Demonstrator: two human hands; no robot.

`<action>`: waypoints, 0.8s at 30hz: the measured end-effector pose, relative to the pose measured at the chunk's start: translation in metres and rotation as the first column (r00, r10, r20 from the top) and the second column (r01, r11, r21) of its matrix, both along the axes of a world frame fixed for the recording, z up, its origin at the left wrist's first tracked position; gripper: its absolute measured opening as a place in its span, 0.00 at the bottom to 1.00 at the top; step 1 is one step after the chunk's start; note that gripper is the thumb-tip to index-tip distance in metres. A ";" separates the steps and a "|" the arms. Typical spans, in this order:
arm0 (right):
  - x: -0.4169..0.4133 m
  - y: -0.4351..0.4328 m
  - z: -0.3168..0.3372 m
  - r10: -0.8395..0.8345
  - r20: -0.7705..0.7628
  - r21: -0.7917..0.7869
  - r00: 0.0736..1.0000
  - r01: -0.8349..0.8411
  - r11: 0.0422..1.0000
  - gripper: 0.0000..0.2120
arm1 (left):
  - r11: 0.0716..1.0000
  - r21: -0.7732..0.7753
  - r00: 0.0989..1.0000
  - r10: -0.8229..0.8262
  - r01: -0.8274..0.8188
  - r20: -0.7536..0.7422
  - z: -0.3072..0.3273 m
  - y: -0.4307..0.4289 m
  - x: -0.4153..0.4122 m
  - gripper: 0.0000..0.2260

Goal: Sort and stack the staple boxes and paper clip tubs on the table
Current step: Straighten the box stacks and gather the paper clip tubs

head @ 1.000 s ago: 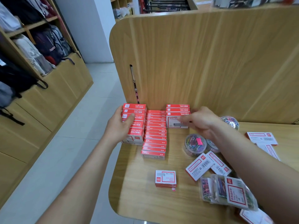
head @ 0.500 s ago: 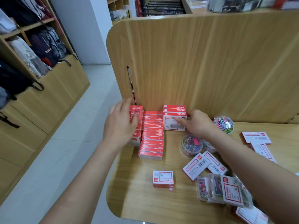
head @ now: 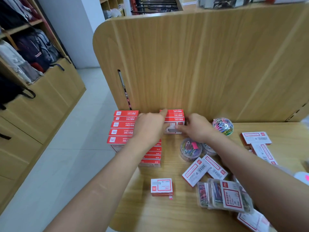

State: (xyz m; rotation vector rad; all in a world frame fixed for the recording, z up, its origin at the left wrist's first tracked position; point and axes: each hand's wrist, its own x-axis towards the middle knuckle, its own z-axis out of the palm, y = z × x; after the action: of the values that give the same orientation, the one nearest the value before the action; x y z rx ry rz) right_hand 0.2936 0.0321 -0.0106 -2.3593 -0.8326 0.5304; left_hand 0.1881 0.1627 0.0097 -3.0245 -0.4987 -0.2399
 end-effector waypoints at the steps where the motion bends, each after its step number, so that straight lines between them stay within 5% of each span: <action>1: 0.000 0.000 0.003 0.010 0.048 -0.046 0.999 -0.008 0.999 0.15 | 1.000 0.010 1.000 -0.006 0.006 0.003 0.000 -0.001 -0.001 0.24; 15: 0.002 -0.020 0.032 0.006 0.065 -0.005 0.998 -0.006 1.000 0.27 | 0.987 -0.153 0.988 -0.030 0.054 0.153 -0.001 0.005 -0.011 0.24; 18: 0.002 -0.036 0.043 0.053 0.075 0.023 0.996 -0.055 0.998 0.23 | 0.981 -0.144 0.955 -0.084 0.129 0.285 0.004 -0.001 -0.021 0.19; 21: 0.005 -0.067 0.058 0.224 0.142 -0.103 0.964 -0.210 0.972 0.24 | 0.942 -0.150 0.900 -0.227 0.299 0.371 0.007 -0.015 -0.030 0.12; 24: 0.006 -0.093 0.058 0.365 0.258 -0.321 0.894 -0.277 0.906 0.29 | 0.886 -0.271 0.921 -0.329 0.377 0.209 0.003 -0.038 -0.034 0.14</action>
State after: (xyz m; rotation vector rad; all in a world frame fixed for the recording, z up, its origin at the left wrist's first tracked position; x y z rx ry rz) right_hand 0.3000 -0.0609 0.0478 -2.6159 -1.3991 0.4300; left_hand 0.1542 0.1245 0.0127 -3.4043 0.0267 -0.4647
